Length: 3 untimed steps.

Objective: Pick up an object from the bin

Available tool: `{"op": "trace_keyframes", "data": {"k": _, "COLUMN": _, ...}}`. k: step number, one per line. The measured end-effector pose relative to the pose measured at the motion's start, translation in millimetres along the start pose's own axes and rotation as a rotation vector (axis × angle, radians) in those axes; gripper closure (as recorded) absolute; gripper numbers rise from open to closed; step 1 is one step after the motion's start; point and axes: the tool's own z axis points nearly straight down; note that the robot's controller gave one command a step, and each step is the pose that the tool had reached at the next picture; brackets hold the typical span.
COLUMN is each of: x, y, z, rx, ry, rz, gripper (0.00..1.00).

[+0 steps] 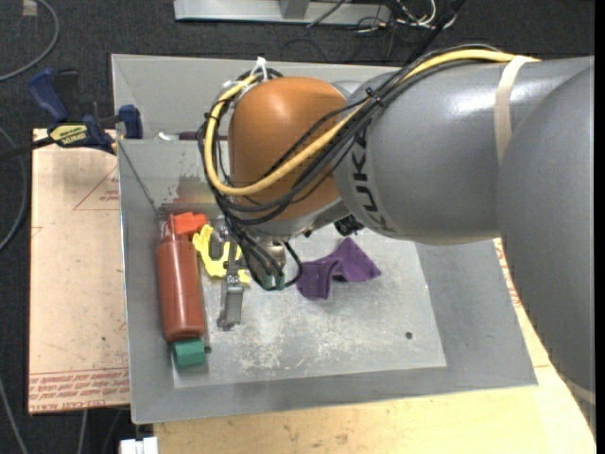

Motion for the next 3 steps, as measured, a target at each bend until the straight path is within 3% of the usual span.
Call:
{"op": "trace_keyframes", "data": {"k": 1, "x": -1.8, "y": -1, "z": -5, "rx": -0.002, "ry": -0.008, "rz": 0.004, "gripper": 0.0}}
{"op": "trace_keyframes", "data": {"k": 2, "x": 19.5, "y": -10, "z": -50, "rx": 0.001, "ry": 0.002, "rz": -0.024, "gripper": 0.0}}
{"op": "trace_keyframes", "data": {"k": 3, "x": -1.5, "y": -2, "z": -47, "rx": -0.008, "ry": -0.024, "rz": -0.043, "gripper": 0.0}}
